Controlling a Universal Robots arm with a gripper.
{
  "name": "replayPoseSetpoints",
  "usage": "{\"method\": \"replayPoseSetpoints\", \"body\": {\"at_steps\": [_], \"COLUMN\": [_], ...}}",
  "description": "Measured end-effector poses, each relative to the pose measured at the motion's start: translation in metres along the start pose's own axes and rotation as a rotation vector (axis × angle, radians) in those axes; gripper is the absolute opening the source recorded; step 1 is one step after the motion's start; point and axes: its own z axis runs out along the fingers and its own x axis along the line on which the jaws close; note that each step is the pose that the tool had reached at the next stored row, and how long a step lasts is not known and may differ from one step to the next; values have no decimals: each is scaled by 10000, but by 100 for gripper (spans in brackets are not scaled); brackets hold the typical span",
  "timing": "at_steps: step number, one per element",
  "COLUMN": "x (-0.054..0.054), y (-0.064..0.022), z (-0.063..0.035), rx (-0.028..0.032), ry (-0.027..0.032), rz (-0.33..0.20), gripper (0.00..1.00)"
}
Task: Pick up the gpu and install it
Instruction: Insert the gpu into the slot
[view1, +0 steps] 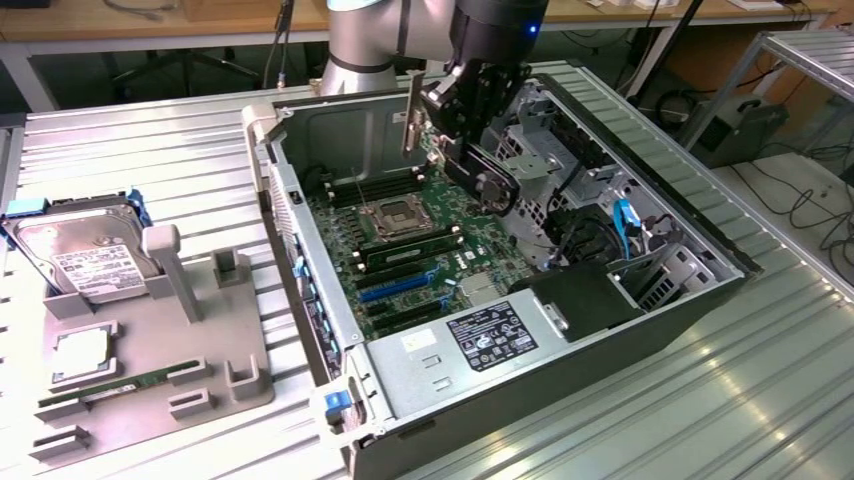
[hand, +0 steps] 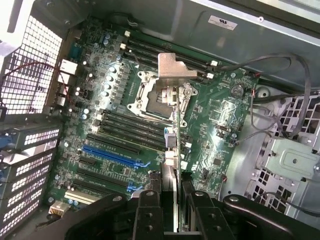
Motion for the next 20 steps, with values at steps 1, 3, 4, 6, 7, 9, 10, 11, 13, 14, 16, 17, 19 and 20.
{"method": "replayPoseSetpoints", "body": {"at_steps": [1, 3, 4, 6, 7, 9, 10, 11, 13, 14, 16, 17, 19, 20], "x": [0, 0, 0, 0, 0, 0, 0, 0, 0, 0, 0, 0, 0, 0], "y": [0, 0, 0, 0, 0, 0, 0, 0, 0, 0, 0, 0, 0, 0], "z": [0, 0, 0, 0, 0, 0, 0, 0, 0, 0, 0, 0, 0, 0], "rx": [-2, -5, -6, -8, -9, -12, -14, -15, -17, -18, -20, -21, -23, -24], "ry": [0, 1, 1, 2, 2, 3, 3, 3, 3, 4, 4, 5, 5, 5], "rz": [-61, -203, -242, -325, -373, -494, -571, -639, -727, -766, -841, -885, -964, -1000], "gripper": [27, 27, 27, 27, 27, 27, 27, 27, 27, 27, 27, 27, 27, 27]}}
